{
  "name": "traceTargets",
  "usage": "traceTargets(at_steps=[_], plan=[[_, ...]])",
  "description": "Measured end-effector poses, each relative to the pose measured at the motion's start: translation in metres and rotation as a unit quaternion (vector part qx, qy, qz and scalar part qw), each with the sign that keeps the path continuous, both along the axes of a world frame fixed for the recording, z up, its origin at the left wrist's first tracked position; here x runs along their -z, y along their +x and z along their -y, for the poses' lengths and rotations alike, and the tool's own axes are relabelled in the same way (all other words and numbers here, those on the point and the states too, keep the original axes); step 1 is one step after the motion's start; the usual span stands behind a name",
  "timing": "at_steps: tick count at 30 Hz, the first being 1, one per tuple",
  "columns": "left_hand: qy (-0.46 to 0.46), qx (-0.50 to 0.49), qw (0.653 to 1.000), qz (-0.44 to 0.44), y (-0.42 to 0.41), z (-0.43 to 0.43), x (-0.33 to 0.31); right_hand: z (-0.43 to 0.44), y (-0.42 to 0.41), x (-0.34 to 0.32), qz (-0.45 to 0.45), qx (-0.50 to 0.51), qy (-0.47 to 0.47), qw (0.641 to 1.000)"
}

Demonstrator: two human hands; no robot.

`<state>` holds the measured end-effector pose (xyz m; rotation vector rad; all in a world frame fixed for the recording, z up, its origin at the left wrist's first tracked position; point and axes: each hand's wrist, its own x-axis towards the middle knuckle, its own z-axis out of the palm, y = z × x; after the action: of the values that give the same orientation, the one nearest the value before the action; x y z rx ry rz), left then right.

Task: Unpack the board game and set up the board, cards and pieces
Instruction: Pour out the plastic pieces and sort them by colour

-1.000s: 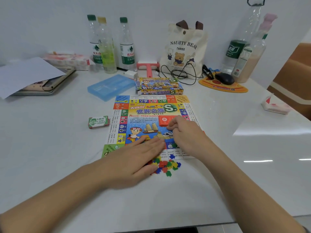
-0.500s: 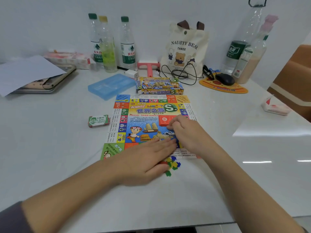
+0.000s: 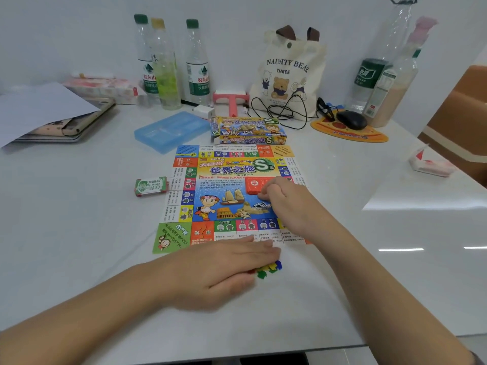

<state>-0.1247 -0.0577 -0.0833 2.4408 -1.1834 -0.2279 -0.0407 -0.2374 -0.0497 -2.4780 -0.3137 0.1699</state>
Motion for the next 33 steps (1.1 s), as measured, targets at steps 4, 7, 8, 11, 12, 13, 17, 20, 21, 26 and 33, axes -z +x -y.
traceTargets(at_steps=[4,7,8,11,12,13,17,20,21,26,33], plan=[[-0.016,-0.001,1.0,-0.027,-0.003,-0.001,-0.002,-0.002,-0.004,-0.002,0.003,0.001,0.007,1.0],[-0.022,0.01,0.999,-0.023,-0.004,0.0,-0.001,-0.003,-0.005,-0.003,0.008,0.001,0.005,1.0],[-0.026,0.015,0.999,-0.02,-0.004,0.0,0.0,-0.003,-0.005,-0.003,0.008,0.001,0.005,1.0],[-0.054,0.006,0.998,-0.035,-0.005,-0.002,0.0,-0.004,-0.005,-0.002,0.008,0.004,0.006,1.0],[-0.064,-0.002,0.997,-0.034,-0.005,-0.004,0.0,-0.004,-0.005,-0.002,0.008,0.004,0.01,1.0],[-0.073,-0.015,0.997,-0.024,-0.004,-0.007,0.0,-0.004,-0.005,-0.002,0.007,0.004,0.016,1.0],[-0.072,-0.119,0.989,0.049,0.007,-0.026,0.003,-0.003,-0.007,-0.003,0.015,-0.004,0.02,1.0],[-0.006,-0.131,0.982,0.135,0.009,-0.043,0.006,-0.003,-0.008,-0.003,0.018,-0.012,0.014,1.0],[0.02,-0.119,0.981,0.15,0.008,-0.046,0.006,-0.003,-0.009,-0.004,0.02,-0.014,0.012,1.0],[0.081,-0.048,0.986,0.135,-0.002,-0.052,0.002,-0.004,-0.01,-0.004,0.029,-0.014,0.0,0.999],[0.082,-0.053,0.986,0.134,-0.007,-0.044,0.001,-0.006,-0.013,-0.004,0.048,-0.019,-0.018,0.999]])
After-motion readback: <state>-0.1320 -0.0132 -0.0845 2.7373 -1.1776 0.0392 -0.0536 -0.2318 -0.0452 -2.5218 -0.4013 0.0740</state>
